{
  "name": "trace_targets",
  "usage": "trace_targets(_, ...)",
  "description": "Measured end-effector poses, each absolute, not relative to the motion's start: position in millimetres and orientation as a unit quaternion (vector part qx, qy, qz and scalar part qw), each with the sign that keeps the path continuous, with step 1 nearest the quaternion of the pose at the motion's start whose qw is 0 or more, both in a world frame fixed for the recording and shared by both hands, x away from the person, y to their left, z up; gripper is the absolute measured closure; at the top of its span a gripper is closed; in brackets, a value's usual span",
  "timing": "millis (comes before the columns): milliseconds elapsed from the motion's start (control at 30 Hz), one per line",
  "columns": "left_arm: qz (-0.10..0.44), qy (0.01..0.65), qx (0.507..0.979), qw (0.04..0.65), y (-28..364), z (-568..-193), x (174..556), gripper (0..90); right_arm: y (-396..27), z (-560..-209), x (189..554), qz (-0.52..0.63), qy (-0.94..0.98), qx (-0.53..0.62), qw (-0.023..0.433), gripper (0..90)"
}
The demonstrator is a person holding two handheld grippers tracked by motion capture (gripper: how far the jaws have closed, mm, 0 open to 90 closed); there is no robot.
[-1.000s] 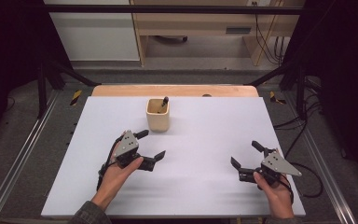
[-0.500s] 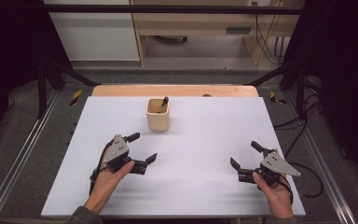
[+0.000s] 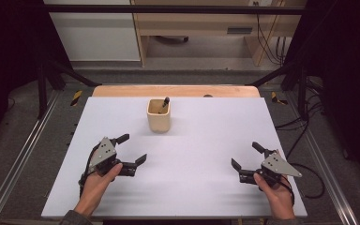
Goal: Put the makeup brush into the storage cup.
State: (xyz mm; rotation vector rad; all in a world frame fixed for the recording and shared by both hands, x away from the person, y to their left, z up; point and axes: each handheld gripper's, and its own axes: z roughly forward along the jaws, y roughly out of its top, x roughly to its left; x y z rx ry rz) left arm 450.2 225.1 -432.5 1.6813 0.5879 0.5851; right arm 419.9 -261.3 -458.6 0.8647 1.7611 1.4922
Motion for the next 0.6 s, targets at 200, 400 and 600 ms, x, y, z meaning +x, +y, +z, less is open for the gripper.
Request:
trace_targets(200,0.255,0.255,0.717,0.596,235.3,-430.4,448.0,2.3,-261.6,-458.6,420.2,0.570,0.674,0.331,0.333,2.7)
trace_targets(400,0.260,0.254,0.715,0.597,243.6,-428.9,445.7,2.3,-261.6,-458.7,420.1,0.569,0.675,0.331,0.332,2.7)
trace_targets(600,0.265,0.257,0.710,0.600,250.3,-427.2,443.4,2.2,-261.3,-458.9,420.1,0.569,0.675,0.331,0.332,2.7)
